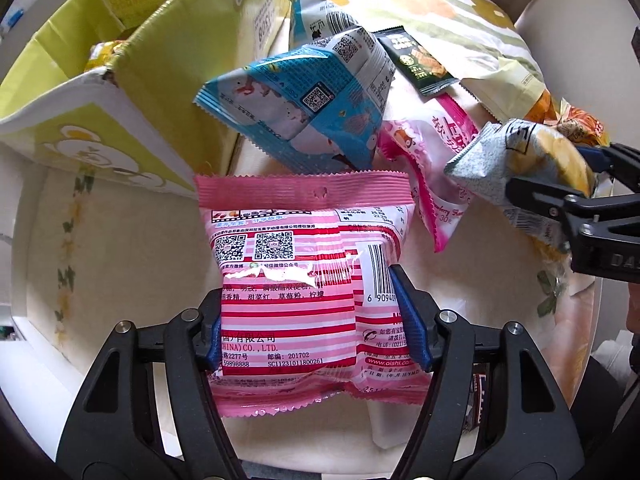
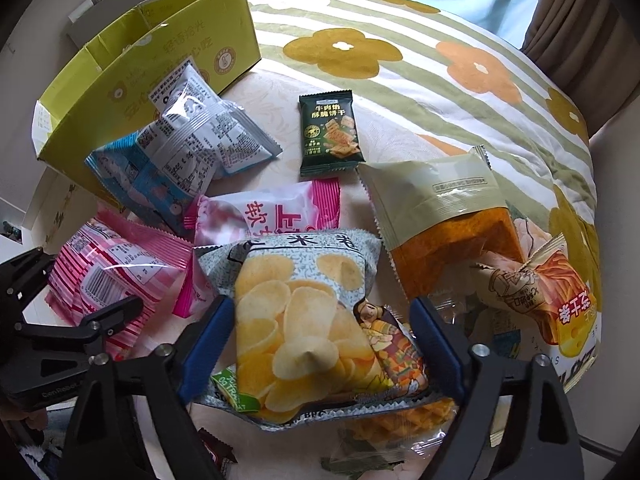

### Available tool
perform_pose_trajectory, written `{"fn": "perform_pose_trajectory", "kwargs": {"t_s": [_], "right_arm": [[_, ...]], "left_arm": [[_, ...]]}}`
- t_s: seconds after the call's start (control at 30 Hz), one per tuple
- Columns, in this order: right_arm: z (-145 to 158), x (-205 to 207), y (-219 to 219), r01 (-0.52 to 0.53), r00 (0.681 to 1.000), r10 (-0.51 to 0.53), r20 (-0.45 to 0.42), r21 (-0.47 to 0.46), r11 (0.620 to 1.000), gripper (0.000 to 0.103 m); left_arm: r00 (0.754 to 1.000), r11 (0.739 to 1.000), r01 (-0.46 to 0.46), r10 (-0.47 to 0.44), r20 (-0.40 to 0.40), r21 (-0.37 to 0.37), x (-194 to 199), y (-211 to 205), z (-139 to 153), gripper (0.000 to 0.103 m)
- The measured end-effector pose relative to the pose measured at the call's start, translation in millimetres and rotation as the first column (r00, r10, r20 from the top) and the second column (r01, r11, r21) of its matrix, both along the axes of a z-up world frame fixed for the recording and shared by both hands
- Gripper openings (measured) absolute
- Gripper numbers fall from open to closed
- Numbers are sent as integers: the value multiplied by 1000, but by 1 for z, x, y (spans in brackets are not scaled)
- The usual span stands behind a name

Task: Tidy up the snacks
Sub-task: 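Grasp the pink striped candy bag with the left gripper while the right grasps the potato chip bag, then carry both bags over the box and release them inside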

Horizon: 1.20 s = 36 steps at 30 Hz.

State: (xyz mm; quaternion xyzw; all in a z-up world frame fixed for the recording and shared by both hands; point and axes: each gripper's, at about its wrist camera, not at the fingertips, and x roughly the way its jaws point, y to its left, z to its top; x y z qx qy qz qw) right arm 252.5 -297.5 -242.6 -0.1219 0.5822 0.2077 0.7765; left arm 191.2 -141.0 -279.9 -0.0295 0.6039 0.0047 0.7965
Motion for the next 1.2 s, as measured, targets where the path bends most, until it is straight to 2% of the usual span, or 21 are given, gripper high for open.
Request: {"fn": "perform_pose_trajectory", "kwargs": {"t_s": [0.17, 0.27, 0.53, 0.63, 0.8, 0.97, 1.2], "right_arm": [[3, -7, 0, -11, 1000, 11, 12, 12, 1000, 61], [7, -13, 2, -15, 1000, 15, 26, 9, 1000, 57], [36, -38, 2, -3, 997, 0, 75, 48, 999, 56], [55, -47, -3, 23, 994, -31, 105, 79, 997, 56], [89, -56, -4, 34, 983, -55, 175, 122, 992, 56], [119, -57, 1, 44, 967, -77, 245, 138, 989, 56], [154, -54, 31, 65, 941, -114, 317, 160, 985, 56]], "left_arm": [[1000, 1000, 6, -6, 18, 1, -3, -4, 6, 64], [999, 1000, 11, -11, 32, 2, -6, -5, 12, 64], [995, 1000, 21, -21, 94, -2, -22, -4, 40, 64], [990, 999, 34, -31, 136, -13, -32, -7, 60, 64], [969, 997, 76, -77, 234, 13, -45, -13, 102, 64], [947, 996, 85, -86, 311, 17, -41, 3, 138, 64], [915, 996, 79, -84, 394, 30, -19, 53, 174, 64]]}}
